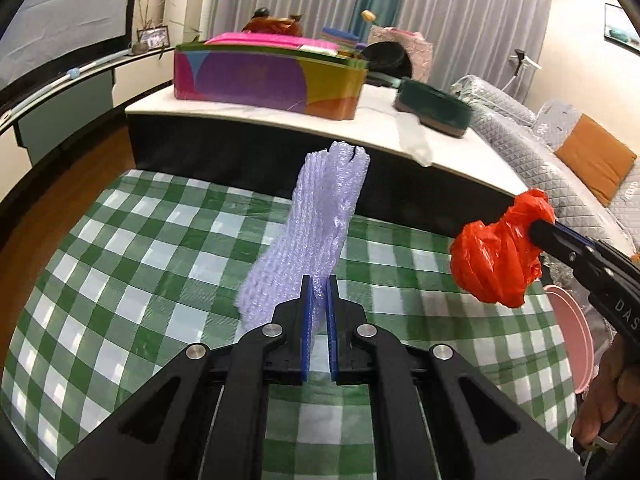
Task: Collect trash
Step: 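Carry the foam net and red bag with both tools over the pink bin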
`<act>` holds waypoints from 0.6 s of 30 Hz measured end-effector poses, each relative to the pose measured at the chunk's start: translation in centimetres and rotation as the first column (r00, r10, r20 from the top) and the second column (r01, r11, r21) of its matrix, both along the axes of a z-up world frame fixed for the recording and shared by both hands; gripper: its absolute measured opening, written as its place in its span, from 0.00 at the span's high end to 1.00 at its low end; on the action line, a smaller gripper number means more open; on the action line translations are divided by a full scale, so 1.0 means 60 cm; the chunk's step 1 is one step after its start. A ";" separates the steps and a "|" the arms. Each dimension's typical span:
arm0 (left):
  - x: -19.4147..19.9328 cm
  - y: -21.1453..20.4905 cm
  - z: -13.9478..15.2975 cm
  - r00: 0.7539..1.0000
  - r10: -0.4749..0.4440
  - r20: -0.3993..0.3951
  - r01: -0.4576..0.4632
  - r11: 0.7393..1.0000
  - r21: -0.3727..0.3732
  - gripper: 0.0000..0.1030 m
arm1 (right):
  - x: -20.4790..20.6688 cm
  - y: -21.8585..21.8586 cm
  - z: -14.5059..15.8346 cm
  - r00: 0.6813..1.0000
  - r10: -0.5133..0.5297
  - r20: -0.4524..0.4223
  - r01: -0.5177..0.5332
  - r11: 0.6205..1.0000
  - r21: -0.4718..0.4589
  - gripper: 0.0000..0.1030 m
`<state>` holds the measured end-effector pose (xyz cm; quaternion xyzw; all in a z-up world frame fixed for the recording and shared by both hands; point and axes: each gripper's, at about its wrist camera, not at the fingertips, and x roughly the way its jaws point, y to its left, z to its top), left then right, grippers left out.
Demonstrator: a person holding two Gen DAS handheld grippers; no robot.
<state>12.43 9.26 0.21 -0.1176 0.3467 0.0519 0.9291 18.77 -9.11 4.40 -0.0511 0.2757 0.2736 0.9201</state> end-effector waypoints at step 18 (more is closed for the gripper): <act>-0.072 -0.072 0.049 0.989 -0.124 0.077 0.121 0.992 0.046 0.94 | -0.113 -0.165 0.051 0.989 -0.142 0.035 0.140 0.989 0.053 0.89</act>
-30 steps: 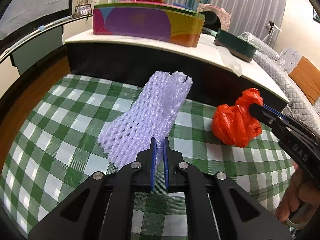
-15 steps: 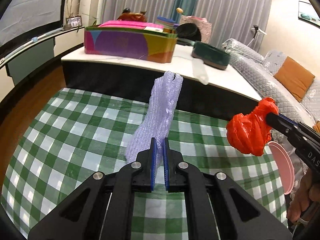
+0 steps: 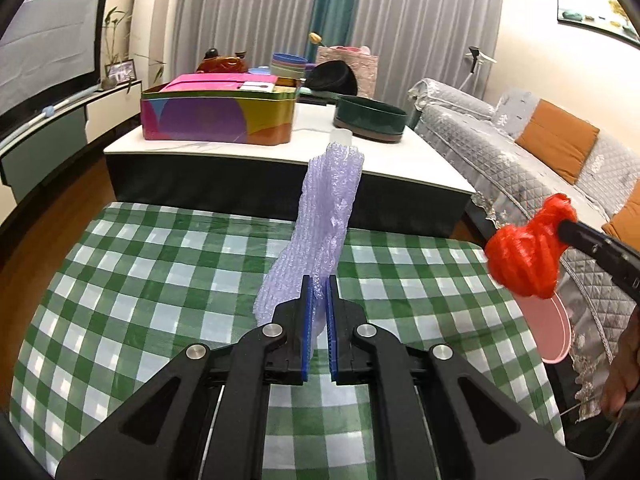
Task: Collect trash
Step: 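Carry the foam net and red bag with both tools over the pink bin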
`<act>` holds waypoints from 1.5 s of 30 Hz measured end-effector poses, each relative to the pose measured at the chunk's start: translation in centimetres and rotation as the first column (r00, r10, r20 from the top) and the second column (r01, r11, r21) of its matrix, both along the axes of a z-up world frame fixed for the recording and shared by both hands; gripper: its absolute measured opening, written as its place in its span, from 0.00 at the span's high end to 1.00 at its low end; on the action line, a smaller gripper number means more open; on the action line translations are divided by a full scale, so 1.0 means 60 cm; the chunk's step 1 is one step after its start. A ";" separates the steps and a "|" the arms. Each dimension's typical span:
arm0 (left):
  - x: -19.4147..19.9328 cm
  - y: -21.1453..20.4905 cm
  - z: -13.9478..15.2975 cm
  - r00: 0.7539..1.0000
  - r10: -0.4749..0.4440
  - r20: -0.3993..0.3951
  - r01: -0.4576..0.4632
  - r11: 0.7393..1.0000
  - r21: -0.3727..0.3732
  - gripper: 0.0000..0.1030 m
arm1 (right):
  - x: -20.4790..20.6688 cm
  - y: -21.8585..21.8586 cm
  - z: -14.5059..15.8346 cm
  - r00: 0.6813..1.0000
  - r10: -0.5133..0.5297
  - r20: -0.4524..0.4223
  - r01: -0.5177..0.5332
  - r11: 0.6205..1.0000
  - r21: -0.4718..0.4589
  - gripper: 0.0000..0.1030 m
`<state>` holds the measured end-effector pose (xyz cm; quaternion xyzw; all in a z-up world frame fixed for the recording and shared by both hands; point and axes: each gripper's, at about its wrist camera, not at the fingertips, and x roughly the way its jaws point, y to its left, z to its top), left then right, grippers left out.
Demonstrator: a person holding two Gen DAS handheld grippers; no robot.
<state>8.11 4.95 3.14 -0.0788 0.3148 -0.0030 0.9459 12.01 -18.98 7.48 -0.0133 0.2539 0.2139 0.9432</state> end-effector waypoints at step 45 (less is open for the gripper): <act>0.050 -0.296 0.021 0.942 -0.333 0.045 0.336 0.940 -0.061 0.94 | 0.003 -0.369 -0.020 0.919 -0.392 0.053 0.384 0.916 0.115 0.89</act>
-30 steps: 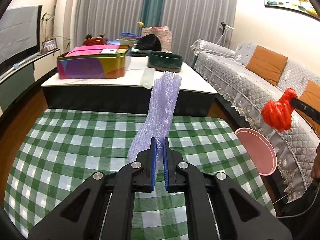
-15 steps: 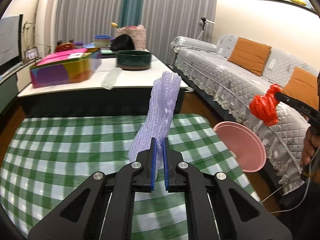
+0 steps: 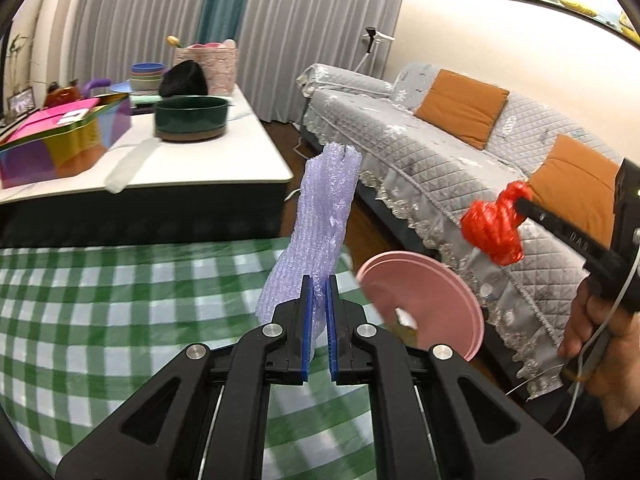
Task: Collect trash
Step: 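Carry the foam net and red bag with both tools over the pink bin, then open both tools to drop the foam net and red bag into the bin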
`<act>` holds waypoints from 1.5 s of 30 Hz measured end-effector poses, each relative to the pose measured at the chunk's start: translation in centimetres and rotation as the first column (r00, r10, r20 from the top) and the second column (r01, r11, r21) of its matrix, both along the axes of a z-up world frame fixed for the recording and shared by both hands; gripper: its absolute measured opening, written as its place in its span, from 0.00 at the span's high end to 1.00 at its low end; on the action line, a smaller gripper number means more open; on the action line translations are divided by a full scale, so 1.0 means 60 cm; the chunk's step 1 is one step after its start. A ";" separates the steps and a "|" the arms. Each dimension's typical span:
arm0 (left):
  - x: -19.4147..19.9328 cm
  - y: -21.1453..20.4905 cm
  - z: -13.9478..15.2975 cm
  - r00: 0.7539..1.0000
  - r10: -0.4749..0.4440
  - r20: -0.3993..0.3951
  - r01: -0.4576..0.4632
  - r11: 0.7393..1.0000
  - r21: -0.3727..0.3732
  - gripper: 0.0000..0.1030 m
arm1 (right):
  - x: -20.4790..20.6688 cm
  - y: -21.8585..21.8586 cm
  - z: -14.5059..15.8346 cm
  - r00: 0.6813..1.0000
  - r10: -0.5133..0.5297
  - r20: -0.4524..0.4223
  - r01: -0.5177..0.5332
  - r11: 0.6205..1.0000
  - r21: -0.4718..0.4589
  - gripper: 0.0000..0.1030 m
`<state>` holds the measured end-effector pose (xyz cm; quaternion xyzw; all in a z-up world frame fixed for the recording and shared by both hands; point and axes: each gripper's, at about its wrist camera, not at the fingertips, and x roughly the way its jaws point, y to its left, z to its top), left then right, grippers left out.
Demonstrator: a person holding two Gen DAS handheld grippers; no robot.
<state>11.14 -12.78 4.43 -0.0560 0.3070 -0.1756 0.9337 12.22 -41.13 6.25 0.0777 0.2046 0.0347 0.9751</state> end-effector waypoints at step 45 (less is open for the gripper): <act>0.083 -0.167 -0.003 0.977 -0.204 -0.062 0.201 0.978 -0.049 0.42 | 0.040 -0.085 -0.060 0.968 -0.192 -0.159 0.203 0.977 0.059 0.05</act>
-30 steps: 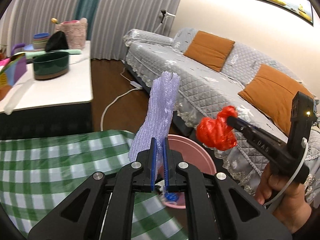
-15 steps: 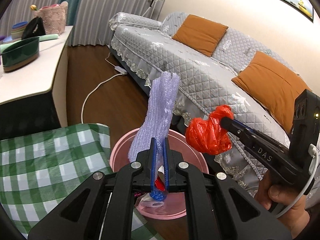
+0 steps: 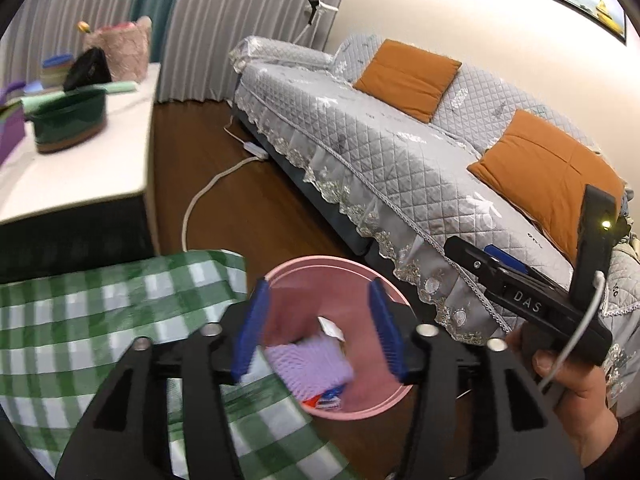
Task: Collect trash
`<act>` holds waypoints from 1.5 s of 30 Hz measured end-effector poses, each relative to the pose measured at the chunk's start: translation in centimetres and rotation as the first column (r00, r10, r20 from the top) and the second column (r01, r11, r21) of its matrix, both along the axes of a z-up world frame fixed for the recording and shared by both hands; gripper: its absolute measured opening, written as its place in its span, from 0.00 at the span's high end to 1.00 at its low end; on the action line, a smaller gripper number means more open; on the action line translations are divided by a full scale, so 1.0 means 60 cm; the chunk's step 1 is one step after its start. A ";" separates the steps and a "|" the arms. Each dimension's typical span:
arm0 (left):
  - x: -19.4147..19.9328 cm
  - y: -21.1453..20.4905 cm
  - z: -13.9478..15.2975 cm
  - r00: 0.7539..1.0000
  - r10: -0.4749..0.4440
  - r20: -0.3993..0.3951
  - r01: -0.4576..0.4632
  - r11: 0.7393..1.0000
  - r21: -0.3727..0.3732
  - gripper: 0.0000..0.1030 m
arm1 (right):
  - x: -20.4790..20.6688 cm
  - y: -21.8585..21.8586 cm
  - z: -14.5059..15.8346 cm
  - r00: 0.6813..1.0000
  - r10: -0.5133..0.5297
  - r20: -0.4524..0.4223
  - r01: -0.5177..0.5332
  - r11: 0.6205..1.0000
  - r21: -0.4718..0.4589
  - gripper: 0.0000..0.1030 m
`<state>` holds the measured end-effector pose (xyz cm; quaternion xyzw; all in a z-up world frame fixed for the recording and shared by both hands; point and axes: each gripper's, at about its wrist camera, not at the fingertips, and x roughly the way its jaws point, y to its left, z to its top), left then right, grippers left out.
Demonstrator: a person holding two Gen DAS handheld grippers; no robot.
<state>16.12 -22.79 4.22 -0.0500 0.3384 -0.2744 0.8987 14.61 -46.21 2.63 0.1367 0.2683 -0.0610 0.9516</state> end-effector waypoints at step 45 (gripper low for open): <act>-0.358 0.269 -0.035 0.897 0.425 0.123 -0.441 0.880 0.173 0.08 | -0.294 0.299 -0.003 0.988 0.151 0.023 -0.143 0.966 -0.216 0.05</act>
